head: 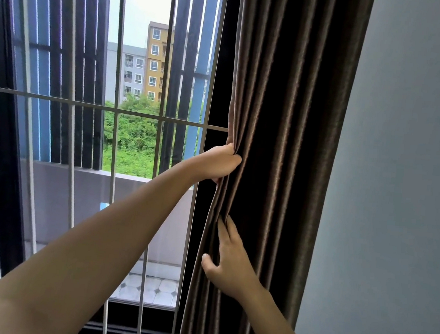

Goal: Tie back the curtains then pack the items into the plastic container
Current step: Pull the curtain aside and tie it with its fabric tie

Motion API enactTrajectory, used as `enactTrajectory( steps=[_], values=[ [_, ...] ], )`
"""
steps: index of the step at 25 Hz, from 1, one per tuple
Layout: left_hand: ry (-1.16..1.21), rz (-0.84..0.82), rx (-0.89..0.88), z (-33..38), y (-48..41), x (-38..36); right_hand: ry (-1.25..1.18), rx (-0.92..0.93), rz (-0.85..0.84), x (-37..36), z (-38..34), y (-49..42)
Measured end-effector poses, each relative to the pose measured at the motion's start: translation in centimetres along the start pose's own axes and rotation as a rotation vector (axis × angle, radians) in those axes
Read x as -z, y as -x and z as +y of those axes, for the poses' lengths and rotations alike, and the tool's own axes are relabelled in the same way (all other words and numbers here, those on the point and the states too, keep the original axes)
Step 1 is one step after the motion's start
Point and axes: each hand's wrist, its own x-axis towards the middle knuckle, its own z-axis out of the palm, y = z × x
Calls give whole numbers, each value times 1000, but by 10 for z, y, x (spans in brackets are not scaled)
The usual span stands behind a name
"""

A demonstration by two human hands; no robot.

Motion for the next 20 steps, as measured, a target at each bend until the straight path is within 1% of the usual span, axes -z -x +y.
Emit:
enactTrajectory(
  steps=[3,5,6,7,8,9,10,11,12,14,16,18,20],
  values=[
    [71,-18,9,8,5,-5,36,19,-10,3,2,0],
    [-27,0,-39,9,5,-8,70,6,-25,6,1,1],
    [-90,14,-65,9,3,-9,112,12,9,7,1,2],
    [-127,28,-76,9,2,-10,186,35,114,8,2,2],
    [-129,29,-63,9,2,-10,255,63,290,10,4,2],
    [-115,22,-45,9,2,-9,271,63,490,13,5,2],
    [-100,12,-30,9,3,-8,231,23,644,17,5,1],
    [-89,3,-23,11,4,-8,163,-29,694,24,5,-2],
    [-81,-6,-21,12,5,-8,103,-74,648,30,6,-6],
    [-56,-15,-20,13,7,-8,36,-127,430,36,6,-13],
    [-35,-13,-11,14,7,-8,-32,-119,244,34,5,-13],
    [-45,-15,-12,11,7,-8,-82,-92,143,25,3,-3],
    [-63,-12,-7,7,5,-6,-104,-73,96,16,3,8]
  ],
)
